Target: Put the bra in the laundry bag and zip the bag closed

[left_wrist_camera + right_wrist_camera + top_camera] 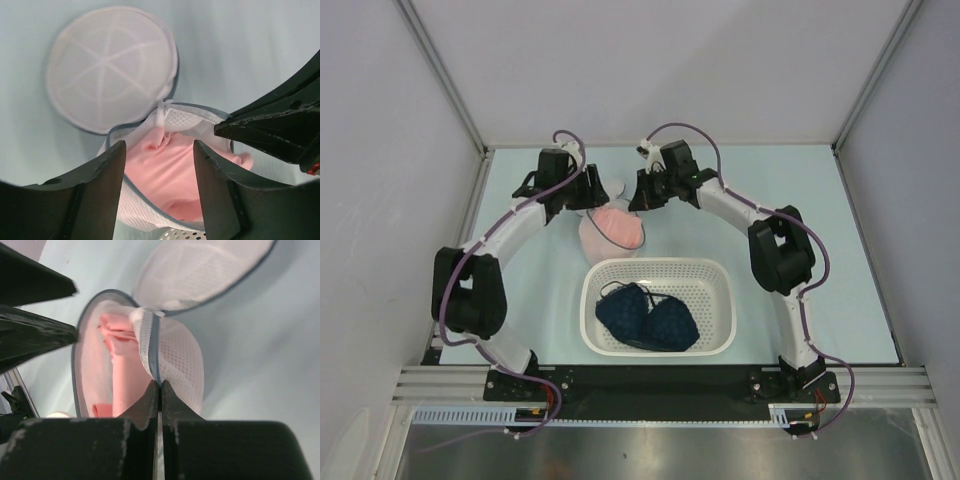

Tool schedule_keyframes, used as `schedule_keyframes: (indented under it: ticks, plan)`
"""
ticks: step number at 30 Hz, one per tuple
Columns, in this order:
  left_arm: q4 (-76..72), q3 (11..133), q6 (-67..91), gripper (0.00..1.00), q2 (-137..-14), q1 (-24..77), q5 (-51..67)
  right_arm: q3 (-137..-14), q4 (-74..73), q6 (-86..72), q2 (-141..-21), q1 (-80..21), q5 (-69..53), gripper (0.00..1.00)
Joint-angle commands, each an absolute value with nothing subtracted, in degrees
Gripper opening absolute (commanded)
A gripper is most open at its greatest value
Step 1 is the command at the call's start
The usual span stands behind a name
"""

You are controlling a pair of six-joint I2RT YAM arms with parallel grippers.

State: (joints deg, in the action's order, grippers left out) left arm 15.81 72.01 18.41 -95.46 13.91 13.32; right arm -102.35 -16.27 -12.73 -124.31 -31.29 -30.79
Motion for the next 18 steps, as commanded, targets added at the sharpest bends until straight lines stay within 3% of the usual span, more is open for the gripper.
schedule_keyframes:
  ticks: [1, 3, 4, 10, 18]
  plan:
    - [17.05, 73.74, 17.23, 0.59, -86.14, 15.64, 3.43, -106.08, -14.94, -13.27, -125.07, -31.73, -28.48, 0.00]
    - [18.45, 73.74, 17.93, 0.49, -85.00, 16.26, 4.30, -107.05, -15.64, -12.57, -125.07, -31.99, -27.78, 0.00]
    - [18.80, 73.31, 18.54, 0.36, -85.08, 17.04, 6.05, -107.22, -16.08, -12.31, -124.98, -32.08, -27.25, 0.00]
    - [17.49, 70.58, 22.93, 0.13, -91.82, 19.77, 15.54, -108.46, -17.14, -11.87, -124.54, -32.34, -26.28, 0.00]
    - [12.39, 71.10, 30.05, 0.12, -101.24, 19.69, 16.61, -109.86, -20.30, -13.97, -122.52, -33.14, -24.61, 0.00]
